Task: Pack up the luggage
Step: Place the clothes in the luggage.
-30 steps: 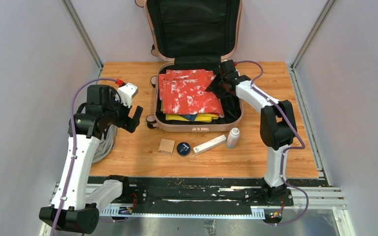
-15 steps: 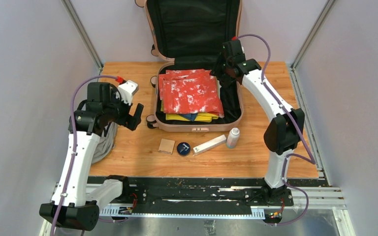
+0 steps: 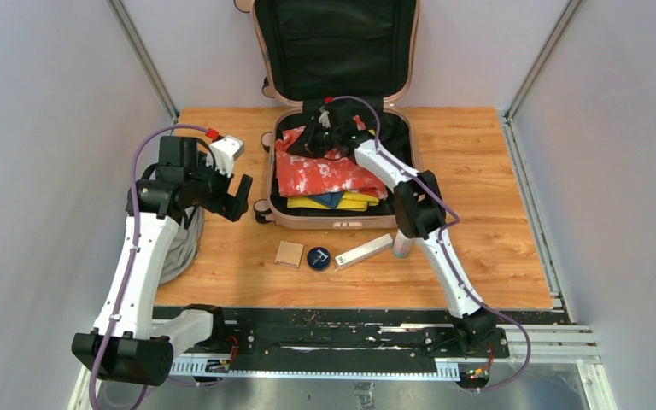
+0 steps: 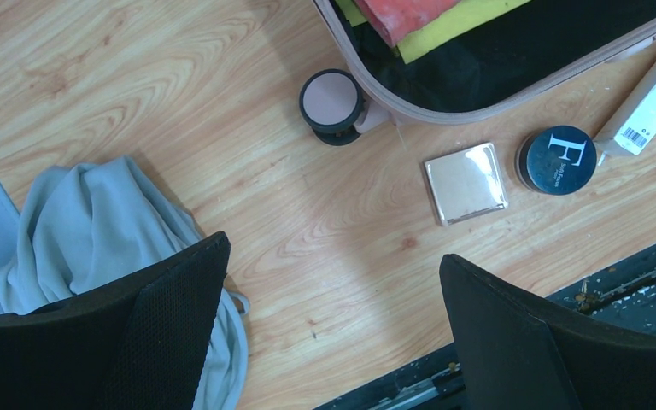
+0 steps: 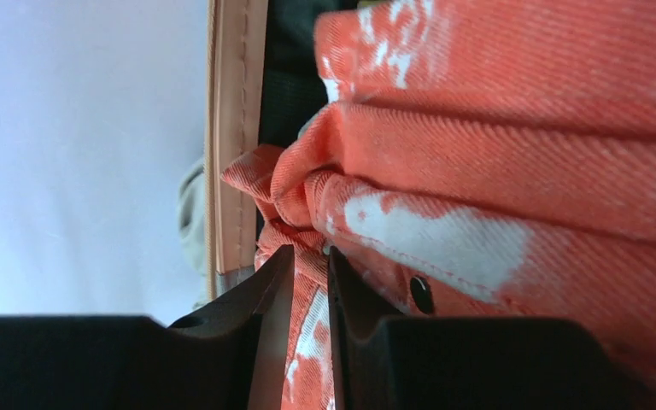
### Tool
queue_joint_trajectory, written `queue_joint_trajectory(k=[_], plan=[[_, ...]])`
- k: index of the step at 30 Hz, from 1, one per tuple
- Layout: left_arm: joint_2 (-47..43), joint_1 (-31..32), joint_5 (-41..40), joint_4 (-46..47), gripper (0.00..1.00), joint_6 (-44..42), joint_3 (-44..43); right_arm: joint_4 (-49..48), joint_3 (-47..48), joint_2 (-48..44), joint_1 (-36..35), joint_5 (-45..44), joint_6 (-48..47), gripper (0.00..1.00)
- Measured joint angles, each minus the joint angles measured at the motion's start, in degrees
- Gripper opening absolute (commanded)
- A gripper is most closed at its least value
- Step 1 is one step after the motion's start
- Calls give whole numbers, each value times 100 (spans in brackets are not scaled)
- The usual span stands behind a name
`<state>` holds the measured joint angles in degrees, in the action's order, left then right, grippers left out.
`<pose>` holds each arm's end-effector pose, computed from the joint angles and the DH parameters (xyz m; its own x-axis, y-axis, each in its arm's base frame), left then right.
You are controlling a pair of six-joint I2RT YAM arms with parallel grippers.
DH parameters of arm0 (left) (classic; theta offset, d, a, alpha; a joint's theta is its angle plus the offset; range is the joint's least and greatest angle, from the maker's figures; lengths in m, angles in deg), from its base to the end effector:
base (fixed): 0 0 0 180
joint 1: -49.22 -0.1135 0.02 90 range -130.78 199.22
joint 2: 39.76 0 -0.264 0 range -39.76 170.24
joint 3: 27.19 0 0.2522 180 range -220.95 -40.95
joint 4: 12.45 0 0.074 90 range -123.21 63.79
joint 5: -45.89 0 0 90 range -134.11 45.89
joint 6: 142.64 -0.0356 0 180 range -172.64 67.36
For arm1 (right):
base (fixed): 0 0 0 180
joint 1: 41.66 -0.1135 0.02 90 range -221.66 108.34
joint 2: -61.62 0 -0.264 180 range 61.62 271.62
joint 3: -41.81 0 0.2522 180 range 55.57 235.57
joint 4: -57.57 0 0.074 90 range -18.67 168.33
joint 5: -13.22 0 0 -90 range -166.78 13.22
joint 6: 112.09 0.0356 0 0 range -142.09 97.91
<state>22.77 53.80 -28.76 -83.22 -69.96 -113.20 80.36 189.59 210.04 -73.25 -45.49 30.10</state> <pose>0.2016 -0.0256 0.3686 -0.6230 0.3379 -0.7054 0.4624 0.8865 0.0162 0.4954 0.3263 0.2074 -0.8820 0.2502 -0.3993 -0.2557 0.4578 0.8515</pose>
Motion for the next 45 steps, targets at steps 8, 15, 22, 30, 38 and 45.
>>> queue_joint_trajectory(k=[8, 15, 22, 30, 38, 45], plan=[[0, 0, -157, 0, 100, -76, 0, -448, -109, 120, 103, -155, 741, 29], [66, 0, -181, -2, 100, -131, 4, -398, 111, 92, 103, -323, 756, 39], [107, 0, -184, 0, 100, -129, 4, -448, 472, 175, 94, -389, 750, 40], [70, 0, -258, 0, 100, -133, 59, -951, 907, 824, 96, -387, 1158, 40], [68, 0, -352, -2, 100, -149, 70, -839, 334, 442, 55, -1196, 1113, 40], [68, 0, -398, -2, 100, -146, 70, -437, -518, -326, -20, -2566, 1108, 39]])
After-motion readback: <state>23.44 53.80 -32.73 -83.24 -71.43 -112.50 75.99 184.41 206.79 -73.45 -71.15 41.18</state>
